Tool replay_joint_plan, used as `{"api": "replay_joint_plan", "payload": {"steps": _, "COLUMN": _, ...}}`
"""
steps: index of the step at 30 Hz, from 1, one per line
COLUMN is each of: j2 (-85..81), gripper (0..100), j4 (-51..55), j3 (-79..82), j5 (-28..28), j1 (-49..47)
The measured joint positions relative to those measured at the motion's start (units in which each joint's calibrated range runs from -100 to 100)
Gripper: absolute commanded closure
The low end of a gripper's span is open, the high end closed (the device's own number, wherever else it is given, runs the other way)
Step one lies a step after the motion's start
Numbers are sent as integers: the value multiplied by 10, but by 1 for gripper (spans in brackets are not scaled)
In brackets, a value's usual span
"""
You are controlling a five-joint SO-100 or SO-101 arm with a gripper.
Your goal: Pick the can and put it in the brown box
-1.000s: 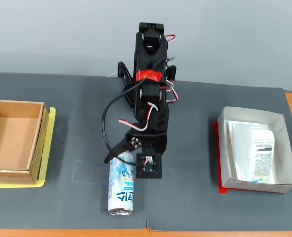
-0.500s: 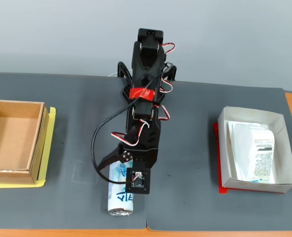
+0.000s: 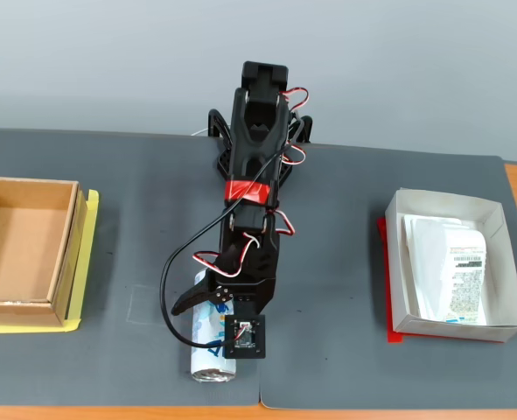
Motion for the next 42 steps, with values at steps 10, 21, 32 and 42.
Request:
{"api": "replay_joint_plan", "payload": {"steps": 10, "j2": 48, "gripper": 51, "j4": -11, "j3": 0, "j5": 0, "j1": 13}}
{"api": "replay_joint_plan", "payload": {"steps": 21, "j2": 59, "gripper": 59, "j4": -26, "j3": 0, "j5": 17, "j1": 30}}
{"api": "replay_joint_plan", "payload": {"steps": 32, "j2": 57, "gripper": 91, "j4": -25, "j3": -8, "j5": 18, "j1": 35}}
{"api": "replay_joint_plan", "payload": {"steps": 42, "j2": 43, "gripper": 91, "j4": 8, "j3": -28, "j5": 17, "j1": 33}}
